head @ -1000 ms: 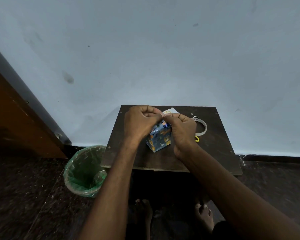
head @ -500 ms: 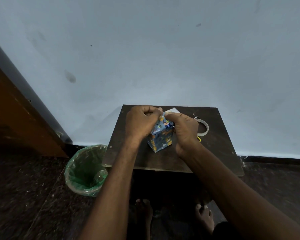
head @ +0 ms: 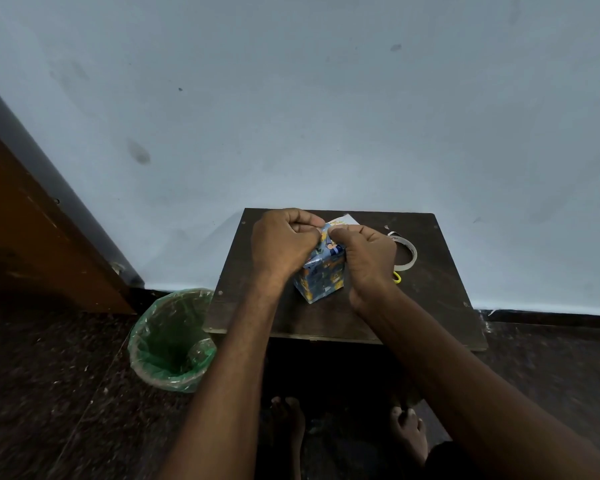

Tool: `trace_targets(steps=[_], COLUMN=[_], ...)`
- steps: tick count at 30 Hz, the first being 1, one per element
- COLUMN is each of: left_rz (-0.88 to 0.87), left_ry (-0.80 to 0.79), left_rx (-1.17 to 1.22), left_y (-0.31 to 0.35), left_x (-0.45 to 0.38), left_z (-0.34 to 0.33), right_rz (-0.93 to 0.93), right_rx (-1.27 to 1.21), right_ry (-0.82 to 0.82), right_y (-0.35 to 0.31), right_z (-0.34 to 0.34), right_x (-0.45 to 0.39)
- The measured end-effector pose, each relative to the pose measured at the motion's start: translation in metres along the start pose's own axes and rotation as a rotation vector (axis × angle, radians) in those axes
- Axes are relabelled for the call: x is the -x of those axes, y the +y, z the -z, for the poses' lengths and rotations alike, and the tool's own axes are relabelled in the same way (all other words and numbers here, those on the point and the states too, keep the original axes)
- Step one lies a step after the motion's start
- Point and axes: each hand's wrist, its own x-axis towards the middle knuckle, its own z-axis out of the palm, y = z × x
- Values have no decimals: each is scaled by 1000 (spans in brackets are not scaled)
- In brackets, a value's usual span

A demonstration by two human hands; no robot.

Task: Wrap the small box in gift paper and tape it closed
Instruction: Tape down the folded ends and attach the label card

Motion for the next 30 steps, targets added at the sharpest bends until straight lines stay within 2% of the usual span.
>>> trace_targets(steps=[3, 6, 11, 14, 19, 21, 24, 27, 30], left_rz=[-6, -8, 14, 16, 18, 64, 185, 266, 348], left_ry=[23, 42, 38, 32, 25, 60, 89, 75, 29], left_rx=[-7, -4, 14, 29, 40, 132, 428, 610, 753], left_y=[0, -1, -3, -5, -7, -10, -16, -19, -20], left_x=[0, -1, -1, -3, -3, -3, -6, -10, -15], left_z=[-2, -4, -4, -3, -5, -6, -5, -4, -4], right_rz=[40, -4, -82, -44, 8, 18, -28, -48, -85], right_rx=[39, 23, 15, 77, 211, 246, 257, 343, 309], right_ry=[16, 34, -51, -110, -75, -109, -217, -296, -370], right_y=[0, 0, -4, -1, -5, -9, -13, -13, -11], right_z=[1, 2, 7, 9, 9, 13, 25, 35, 36], right_x=[-3, -6, -13, -18, -22, -21, -19, -25, -28])
